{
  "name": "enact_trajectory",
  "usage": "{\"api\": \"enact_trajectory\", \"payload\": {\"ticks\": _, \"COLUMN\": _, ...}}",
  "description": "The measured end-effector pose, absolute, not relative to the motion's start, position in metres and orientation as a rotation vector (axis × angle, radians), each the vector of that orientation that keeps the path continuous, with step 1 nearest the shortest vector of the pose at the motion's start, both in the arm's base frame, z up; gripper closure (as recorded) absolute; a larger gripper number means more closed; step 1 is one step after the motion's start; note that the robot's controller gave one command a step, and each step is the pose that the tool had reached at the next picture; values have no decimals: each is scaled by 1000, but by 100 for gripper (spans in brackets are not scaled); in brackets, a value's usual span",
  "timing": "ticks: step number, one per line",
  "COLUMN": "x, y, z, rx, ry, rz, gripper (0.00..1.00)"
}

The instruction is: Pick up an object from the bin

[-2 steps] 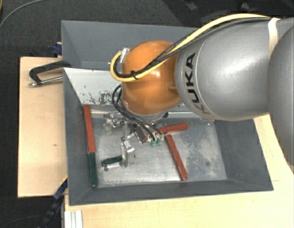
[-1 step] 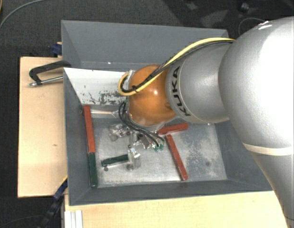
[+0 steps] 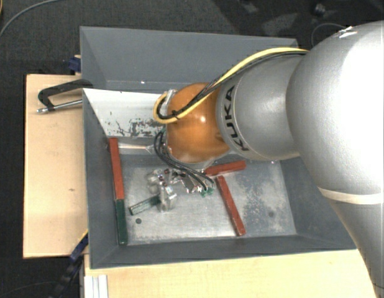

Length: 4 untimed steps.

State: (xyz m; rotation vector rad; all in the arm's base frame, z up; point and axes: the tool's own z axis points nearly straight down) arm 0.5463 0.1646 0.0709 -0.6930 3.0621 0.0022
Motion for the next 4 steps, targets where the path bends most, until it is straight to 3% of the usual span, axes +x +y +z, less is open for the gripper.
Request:
{"api": "enact_trajectory", "payload": {"ticks": 1, "x": 565, "y": 157, "z": 236, "rx": -599, "ry": 3067, "rz": 3, "gripper": 100}}
{"api": "enact_trajectory", "payload": {"ticks": 2, "x": 560, "y": 169, "z": 346, "rx": -1277, "ry": 2857, "rz": 0, "gripper": 100}}
{"api": "enact_trajectory", "payload": {"ticks": 3, "x": 575, "y": 117, "z": 338, "rx": -1319, "ry": 2847, "rz": -1, "gripper": 100}}
{"api": "enact_trajectory", "payload": {"ticks": 4, "x": 582, "y": 91, "z": 336, "rx": -1837, "ry": 2539, "rz": -3, "gripper": 100}}
